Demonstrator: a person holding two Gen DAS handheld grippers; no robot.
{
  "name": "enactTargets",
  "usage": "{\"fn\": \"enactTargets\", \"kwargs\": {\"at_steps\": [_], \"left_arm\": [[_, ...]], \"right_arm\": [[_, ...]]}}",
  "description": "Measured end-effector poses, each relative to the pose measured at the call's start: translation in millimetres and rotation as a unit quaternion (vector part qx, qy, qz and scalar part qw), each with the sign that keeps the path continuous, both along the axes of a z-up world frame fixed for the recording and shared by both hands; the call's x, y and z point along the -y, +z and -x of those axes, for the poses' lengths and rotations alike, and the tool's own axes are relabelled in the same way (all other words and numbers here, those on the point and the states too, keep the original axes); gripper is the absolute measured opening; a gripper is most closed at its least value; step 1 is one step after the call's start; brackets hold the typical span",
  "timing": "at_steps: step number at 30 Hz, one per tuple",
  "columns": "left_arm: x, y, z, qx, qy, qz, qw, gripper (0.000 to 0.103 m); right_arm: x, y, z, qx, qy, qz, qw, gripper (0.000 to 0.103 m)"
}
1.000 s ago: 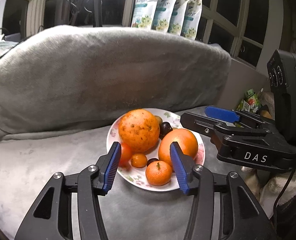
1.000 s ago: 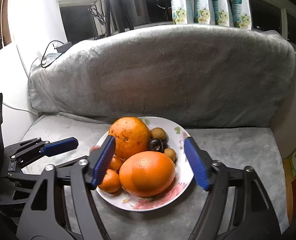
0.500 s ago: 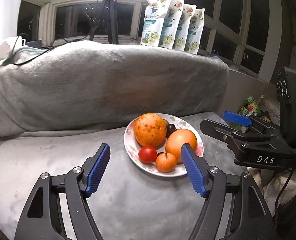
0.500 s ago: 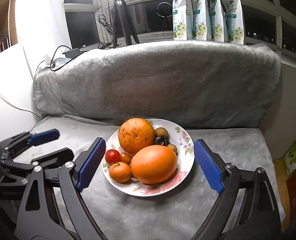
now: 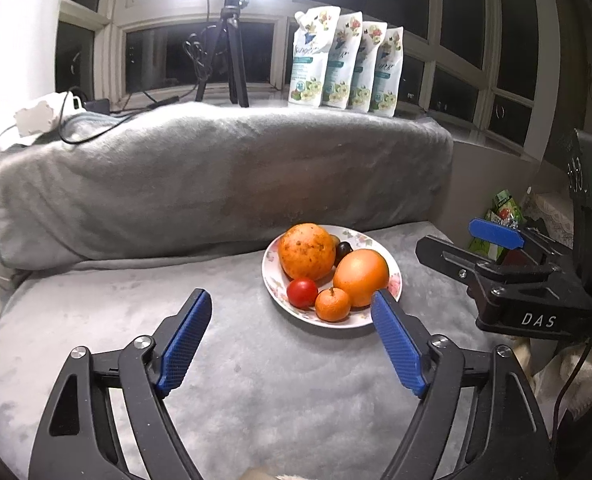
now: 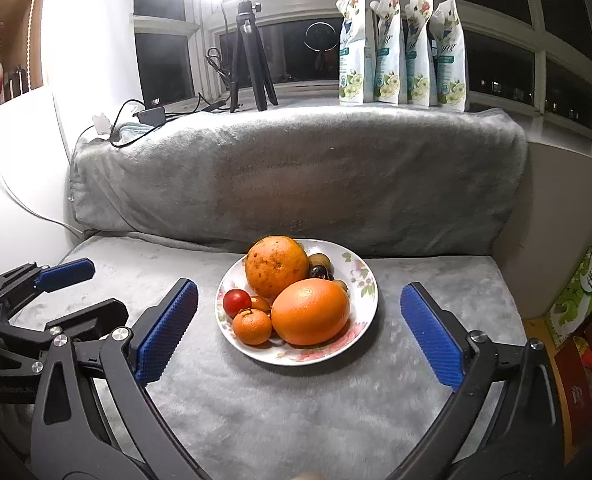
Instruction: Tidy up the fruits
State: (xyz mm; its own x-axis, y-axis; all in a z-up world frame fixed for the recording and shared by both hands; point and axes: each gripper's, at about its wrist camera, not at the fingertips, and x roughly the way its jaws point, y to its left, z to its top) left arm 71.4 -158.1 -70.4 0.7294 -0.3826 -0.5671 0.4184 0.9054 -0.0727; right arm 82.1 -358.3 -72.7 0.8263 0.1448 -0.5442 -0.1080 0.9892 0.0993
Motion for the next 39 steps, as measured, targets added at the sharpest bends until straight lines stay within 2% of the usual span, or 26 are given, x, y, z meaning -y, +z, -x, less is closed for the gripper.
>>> {"fn": "enactTargets", "kwargs": {"at_steps": [17, 39], "left_arm": [[-4, 8, 16, 0.010, 0.014, 0.001, 0.9998, 0.082], [-8, 14, 25, 0.015, 0.024, -0.001, 0.9996, 0.083]], "right_arm": [[-5, 5, 19, 0.004, -0.020, 0.005, 1.000, 0.103], [-9, 8, 24, 0.007, -0.020, 0.020, 1.000, 0.103]]}}
